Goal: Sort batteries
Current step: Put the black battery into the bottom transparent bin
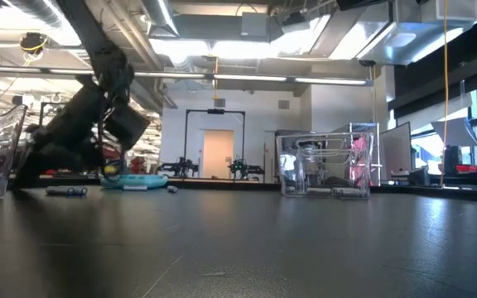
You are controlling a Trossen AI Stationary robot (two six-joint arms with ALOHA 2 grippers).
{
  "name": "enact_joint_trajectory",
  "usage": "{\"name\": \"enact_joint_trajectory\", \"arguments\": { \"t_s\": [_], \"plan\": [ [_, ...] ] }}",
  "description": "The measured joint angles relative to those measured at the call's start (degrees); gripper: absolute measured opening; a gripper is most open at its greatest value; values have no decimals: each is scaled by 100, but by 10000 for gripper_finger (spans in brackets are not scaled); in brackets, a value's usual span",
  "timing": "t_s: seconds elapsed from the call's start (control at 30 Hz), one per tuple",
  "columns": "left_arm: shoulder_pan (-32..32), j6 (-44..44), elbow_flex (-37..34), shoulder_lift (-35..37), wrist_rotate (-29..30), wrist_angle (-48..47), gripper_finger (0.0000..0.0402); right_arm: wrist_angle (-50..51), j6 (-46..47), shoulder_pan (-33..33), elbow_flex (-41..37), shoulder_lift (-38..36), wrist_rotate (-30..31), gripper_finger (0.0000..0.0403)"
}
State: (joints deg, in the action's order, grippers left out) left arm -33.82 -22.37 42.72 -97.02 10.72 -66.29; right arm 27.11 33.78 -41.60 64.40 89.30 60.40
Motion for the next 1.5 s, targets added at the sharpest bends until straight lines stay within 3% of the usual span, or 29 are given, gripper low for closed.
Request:
{"name": "enact_joint_trajectory", "arguments": {
  "t_s": [0.27,0.47,0.6,0.83,1.07,1.3,1.5],
  "plan": [
    [398,-43,516,641,-4,-27,0,7,-2,0,0,-2,0,7],
    [471,19,447,1146,-97,-519,7,3,-2,0,0,-2,0,7],
    [471,28,194,1520,-657,-334,44,0,-2,0,0,-2,0,7],
    [570,28,-479,1854,-1490,820,143,0,-2,0,0,-2,0,7],
    [833,94,-836,1867,-1492,1511,189,0,-89,0,0,-2,0,7],
    [911,188,-850,1870,-1358,1549,186,-2,-107,0,0,-2,0,7],
    [906,156,-594,2051,-862,1698,178,-2,-107,0,0,-2,1,7]
  ]
}}
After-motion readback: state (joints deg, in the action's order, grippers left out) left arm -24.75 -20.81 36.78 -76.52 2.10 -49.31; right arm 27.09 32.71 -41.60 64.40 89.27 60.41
